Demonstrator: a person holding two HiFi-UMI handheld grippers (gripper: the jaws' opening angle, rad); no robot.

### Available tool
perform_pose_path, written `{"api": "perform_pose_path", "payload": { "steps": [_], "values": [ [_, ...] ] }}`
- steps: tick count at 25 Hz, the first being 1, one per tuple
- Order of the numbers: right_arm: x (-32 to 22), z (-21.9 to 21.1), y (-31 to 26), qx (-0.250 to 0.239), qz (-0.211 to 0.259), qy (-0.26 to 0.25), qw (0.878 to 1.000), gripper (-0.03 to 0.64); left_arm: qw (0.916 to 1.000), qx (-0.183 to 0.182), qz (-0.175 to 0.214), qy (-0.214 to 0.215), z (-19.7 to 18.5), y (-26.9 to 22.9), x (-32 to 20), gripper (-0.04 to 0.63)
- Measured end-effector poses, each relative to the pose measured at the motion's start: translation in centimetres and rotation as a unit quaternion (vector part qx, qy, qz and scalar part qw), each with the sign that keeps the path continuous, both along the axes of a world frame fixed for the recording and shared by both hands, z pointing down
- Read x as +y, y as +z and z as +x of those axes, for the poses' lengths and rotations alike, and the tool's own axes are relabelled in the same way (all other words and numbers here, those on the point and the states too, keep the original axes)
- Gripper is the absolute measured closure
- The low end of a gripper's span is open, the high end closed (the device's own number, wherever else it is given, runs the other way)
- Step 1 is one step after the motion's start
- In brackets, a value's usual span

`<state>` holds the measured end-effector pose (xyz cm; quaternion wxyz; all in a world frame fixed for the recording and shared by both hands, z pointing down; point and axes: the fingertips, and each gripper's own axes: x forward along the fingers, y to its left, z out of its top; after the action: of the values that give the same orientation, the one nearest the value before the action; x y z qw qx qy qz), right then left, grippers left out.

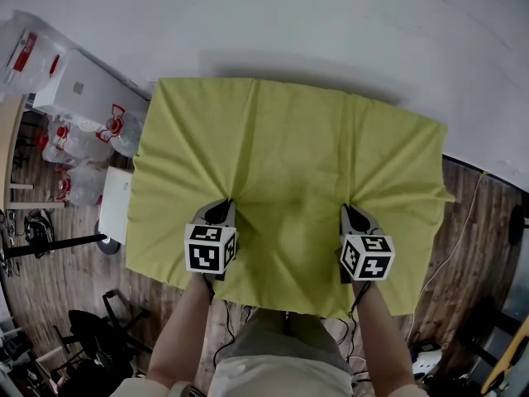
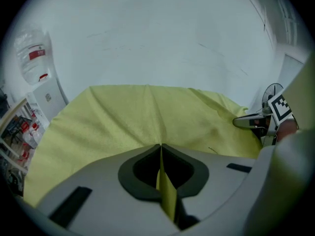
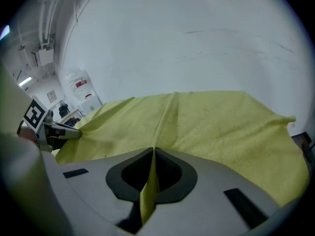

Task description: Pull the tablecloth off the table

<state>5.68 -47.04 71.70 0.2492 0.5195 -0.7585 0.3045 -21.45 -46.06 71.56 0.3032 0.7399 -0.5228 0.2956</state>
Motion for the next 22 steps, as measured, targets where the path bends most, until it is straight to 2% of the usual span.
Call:
{"api": "perform_pose_path", "payload": {
  "steps": [5, 15, 22],
  "values": [
    [0.9, 0.0, -2.1, -0.03, 0.015, 0.012, 0.999, 0.588, 0.9998, 0.007, 0.02, -0.005, -0.2, -2.6, 0.9, 0.575],
    [3.9, -1.1, -8.8, -0.055, 0.051, -0.009, 0.997, 0.589, 0.997, 0.036, 0.065, -0.022, -1.2, -8.6, 4.5, 0.575],
    [5.9, -1.3, -13.6, -0.069, 0.081, -0.004, 0.994, 0.589, 0.9939, 0.049, 0.096, -0.026, -1.6, -13.3, 7.1, 0.575]
  ]
}}
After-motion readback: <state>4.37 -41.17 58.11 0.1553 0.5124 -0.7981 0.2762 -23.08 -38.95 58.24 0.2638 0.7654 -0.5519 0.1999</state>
